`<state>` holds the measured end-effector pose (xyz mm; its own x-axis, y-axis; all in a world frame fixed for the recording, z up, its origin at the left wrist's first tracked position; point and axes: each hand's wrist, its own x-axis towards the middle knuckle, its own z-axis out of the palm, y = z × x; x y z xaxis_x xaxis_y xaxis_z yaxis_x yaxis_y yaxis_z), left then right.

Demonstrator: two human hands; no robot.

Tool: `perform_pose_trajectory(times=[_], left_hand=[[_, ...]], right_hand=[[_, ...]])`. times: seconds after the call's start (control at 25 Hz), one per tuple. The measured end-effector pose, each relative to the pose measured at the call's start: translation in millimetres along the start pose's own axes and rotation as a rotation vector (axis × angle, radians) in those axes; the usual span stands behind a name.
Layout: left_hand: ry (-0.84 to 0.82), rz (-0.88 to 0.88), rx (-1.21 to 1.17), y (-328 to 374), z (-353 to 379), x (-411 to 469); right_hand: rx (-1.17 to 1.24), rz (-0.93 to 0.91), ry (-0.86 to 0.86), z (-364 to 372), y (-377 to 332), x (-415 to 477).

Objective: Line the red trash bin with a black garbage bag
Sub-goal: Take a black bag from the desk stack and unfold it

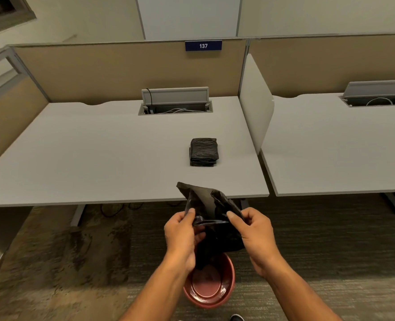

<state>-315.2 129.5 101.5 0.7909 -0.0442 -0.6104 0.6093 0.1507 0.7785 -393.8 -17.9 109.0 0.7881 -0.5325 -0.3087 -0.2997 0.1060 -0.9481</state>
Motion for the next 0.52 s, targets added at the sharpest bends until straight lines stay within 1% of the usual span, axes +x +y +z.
perform_pose_trajectory(times=[0.12,0.2,0.28,0.32,0.4,0.48,0.52], left_hand=[[0.022,-0.073,-0.238,12.2,-16.8,18.4],[0.046,-0.082,-0.363,21.6,-26.6,31.2],[0.055,-0.074,-0.404,31.2,-32.0,36.8],[0.05,-0.064,-0.362,36.1,-33.5,36.3],[0.009,-0.006,-0.128,41.9,-33.1,33.3],[-0.076,0.089,0.121,41.0,-30.0,28.4],[-0.123,0.129,0.206,41.0,-27.3,24.5]], right_hand=[[0.004,0.01,0.027,-14.4,1.1,0.8],[0.004,0.034,0.041,-24.0,4.3,1.6],[-0.001,0.062,0.046,-30.4,6.7,0.2],[-0.014,0.072,0.05,-31.8,7.9,-0.3],[-0.053,0.039,0.073,-31.8,7.7,-0.9],[-0.117,-0.08,0.124,-28.9,2.6,0.2],[-0.138,-0.144,0.136,-26.7,-3.0,1.5]])
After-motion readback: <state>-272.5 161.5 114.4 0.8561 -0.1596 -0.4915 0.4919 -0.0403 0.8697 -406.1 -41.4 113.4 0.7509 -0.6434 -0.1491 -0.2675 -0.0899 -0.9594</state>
